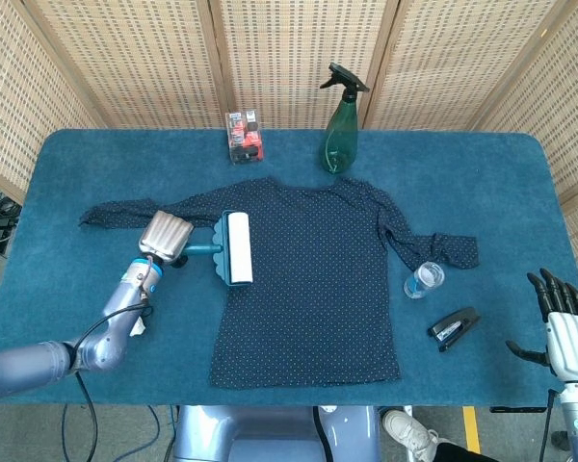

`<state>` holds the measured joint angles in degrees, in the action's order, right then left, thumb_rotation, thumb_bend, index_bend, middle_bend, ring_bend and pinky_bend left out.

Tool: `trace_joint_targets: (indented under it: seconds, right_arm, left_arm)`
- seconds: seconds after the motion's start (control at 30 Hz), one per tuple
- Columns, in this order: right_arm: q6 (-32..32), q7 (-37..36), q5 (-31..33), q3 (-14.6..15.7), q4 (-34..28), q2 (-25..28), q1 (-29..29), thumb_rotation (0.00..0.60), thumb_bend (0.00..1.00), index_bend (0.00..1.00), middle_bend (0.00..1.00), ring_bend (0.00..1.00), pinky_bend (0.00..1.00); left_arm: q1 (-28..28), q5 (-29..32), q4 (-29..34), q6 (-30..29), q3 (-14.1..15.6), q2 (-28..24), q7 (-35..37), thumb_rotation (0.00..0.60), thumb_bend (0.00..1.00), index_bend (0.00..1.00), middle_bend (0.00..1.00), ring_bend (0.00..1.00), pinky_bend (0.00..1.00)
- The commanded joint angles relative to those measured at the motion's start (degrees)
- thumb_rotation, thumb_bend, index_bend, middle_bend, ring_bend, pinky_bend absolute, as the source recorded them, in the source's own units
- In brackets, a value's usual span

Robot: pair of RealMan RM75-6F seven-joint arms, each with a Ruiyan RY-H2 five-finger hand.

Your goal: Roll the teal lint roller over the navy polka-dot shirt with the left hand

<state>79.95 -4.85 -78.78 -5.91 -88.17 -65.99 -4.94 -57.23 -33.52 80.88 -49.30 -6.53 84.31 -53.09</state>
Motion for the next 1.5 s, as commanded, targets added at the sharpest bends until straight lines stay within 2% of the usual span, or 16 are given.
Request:
trace_joint_targets:
  seconds: [0.03, 0.3, 0.47, 0.87, 1.1, 1.2, 1.5]
  right_arm:
    - [-0.24, -0.08, 0.24, -0.06, 0.24, -0.08, -0.07, 0.6, 0.04, 0.0, 0.0, 0.0, 0.0]
    - [-0.57, -0.22, 0.54, -0.16, 0.61, -0.16, -0.15, 0.6, 0.04, 0.0, 0.0, 0.0, 0.0]
    - [0.42, 0.02, -0.58, 0.02, -0.06, 0.12, 0.05, 0.6, 0.04, 0.0, 0.0, 0.0, 0.0]
    - [1.2, 0.58, -1.51, 0.3, -1.09, 0.55, 0.28, 0.6, 0.04, 0.0, 0.0, 0.0, 0.0]
    - [1.07, 0.08, -1.46, 0.33, -1.25, 0.87, 0.33, 0.6, 0.04, 0.0, 0.0, 0.0, 0.0]
    - [0.6, -0.36, -1.32, 0.39, -1.15, 0.98, 0.23, 0.6, 0.04, 0.0, 0.0, 0.0, 0.0]
    - [0.71, -0.61, -1.53, 0.48, -1.2, 1.15, 0.3, 0.6, 0.04, 0.0, 0.0, 0.0, 0.0]
  left_arm:
    - [-1.28, 1.5, -0.51, 0.32, 0.63, 0.85, -1.2, 0.6, 0.58, 0.84, 0.89, 0.75, 0.66]
    - [-3.61, 3.9, -1.02, 0.27, 1.92, 1.93, -2.91, 0.6, 0.58, 0.84, 0.89, 0.75, 0.66]
    - [-6.39, 7.68, -1.93, 0.32, 2.37, 3.65, -5.73, 0.6, 0.58, 0.84, 0.89, 0.75, 0.66]
    - [-12.12, 13.98, -3.81, -0.45, 2.04, 8.44, -10.77, 0.6, 0.58, 0.84, 0.89, 0.75, 0.66]
    - [-16.78, 18.01, -6.53, -0.73, 0.62, 12.86, -14.34, 0.6, 0.59, 0.84, 0.89, 0.75, 0.66]
    - [-19.84, 21.08, -9.27, -0.59, -1.08, 15.95, -16.36, 0.6, 0.59, 0.84, 0.89, 0.75, 0.66]
    - [-23.44, 26.05, -13.59, -0.81, -2.06, 20.37, -20.01, 0.6, 0.59, 0.84, 0.89, 0.75, 0.66]
